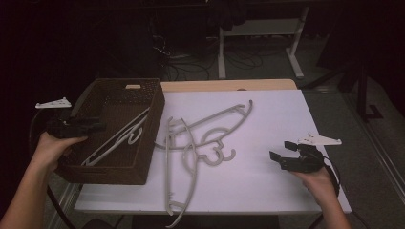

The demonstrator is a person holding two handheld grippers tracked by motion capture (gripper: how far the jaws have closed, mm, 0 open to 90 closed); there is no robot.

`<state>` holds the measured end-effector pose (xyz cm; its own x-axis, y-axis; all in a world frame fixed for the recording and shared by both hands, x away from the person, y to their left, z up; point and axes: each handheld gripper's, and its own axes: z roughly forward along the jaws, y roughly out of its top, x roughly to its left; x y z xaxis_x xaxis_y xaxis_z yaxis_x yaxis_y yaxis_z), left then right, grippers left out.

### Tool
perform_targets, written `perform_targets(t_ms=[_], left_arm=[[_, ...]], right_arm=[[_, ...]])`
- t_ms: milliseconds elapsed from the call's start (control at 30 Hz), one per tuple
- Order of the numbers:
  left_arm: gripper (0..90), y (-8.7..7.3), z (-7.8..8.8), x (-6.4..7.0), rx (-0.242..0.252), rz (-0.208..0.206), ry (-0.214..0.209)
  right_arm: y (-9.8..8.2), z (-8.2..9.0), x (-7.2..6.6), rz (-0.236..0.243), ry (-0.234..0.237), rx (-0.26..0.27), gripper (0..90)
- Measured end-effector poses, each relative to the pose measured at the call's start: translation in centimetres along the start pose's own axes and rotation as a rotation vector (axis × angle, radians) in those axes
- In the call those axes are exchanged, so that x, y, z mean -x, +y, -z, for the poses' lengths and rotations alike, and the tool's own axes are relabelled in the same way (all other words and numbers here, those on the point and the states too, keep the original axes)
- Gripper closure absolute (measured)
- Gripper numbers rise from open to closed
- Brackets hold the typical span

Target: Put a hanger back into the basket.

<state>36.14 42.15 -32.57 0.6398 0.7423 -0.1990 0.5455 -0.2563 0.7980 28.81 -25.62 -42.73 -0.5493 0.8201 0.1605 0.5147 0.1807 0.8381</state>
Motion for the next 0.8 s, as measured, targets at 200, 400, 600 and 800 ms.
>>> perform_targets(t_ms=[200,400,600,800], left_arm=[[27.3,1.3,-1.2,1.8,0.018,-0.020,-0.021],[19.6,2.8,-2.7,4.0,0.039,-0.047,-0.037],[17.6,4.4,-4.7,6.5,0.063,-0.068,-0.079],[17.4,6.0,-7.0,9.2,0.079,-0.086,-0.119]], right_arm=[[0.1,0.0,-0.2,0.006,0.000,-0.005,23.3],[-0.1,0.1,-0.1,0.007,0.007,-0.006,23.3],[-0.1,0.0,-0.2,0.017,0.015,-0.011,23.3],[0.0,-0.2,-0.3,0.024,0.018,-0.017,23.3]])
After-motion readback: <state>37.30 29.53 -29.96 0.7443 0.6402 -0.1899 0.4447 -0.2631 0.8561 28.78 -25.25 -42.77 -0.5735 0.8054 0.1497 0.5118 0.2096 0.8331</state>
